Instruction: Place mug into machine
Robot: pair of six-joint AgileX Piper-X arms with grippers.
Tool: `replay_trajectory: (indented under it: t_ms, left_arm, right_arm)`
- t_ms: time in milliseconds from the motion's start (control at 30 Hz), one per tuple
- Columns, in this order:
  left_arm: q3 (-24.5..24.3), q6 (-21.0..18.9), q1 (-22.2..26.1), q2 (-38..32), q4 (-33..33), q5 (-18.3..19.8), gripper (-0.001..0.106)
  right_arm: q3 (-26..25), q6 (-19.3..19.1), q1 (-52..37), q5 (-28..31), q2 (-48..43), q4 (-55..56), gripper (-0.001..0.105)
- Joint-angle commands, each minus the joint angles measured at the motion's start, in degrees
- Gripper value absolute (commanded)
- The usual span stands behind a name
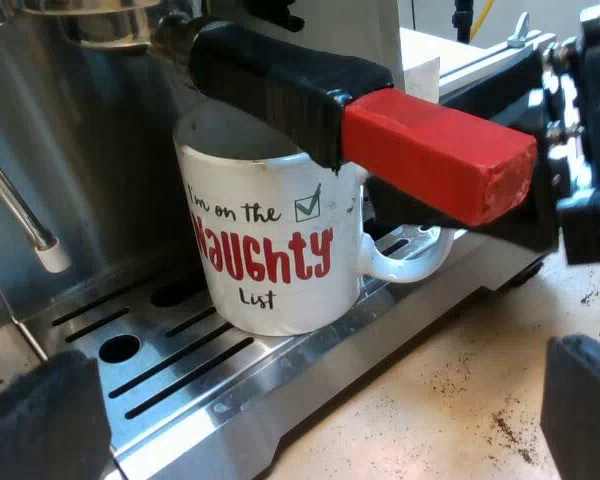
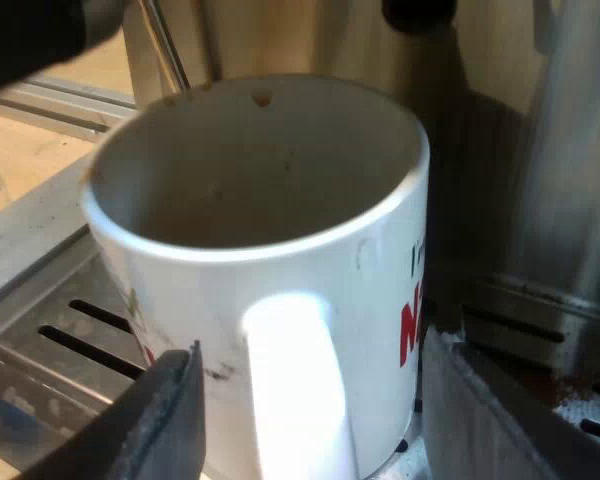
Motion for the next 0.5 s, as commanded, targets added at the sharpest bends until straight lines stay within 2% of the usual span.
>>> replay_trajectory:
  t_ms: [33, 133, 367, 500]
  left_arm:
    - [-0.2, -0.7, -0.3, -0.2, -1.0, 0.1, 0.089]
    - [-0.2, -0.7, -0.3, -0.2, -1.0, 0.1, 0.089]
    - [-0.2, -0.7, -0.3, -0.2, -1.0, 0.1, 0.089]
    - [-0.2, -0.7, -0.3, -0.2, -1.1, 0.1, 0.089]
  right_arm:
    - [-0.3, -0.9, 0.0, 0.0, 1.9, -3.1, 0.051]
    - [-0.9, -0.9, 0.0, 0.0, 3.4, -4.1, 0.051]
    - [-4.6, -1.9, 0.0, 0.2, 7.5, -6.5, 0.036]
    - [-6.8, -1.9, 0.0, 2.2, 9.5, -6.5, 0.035]
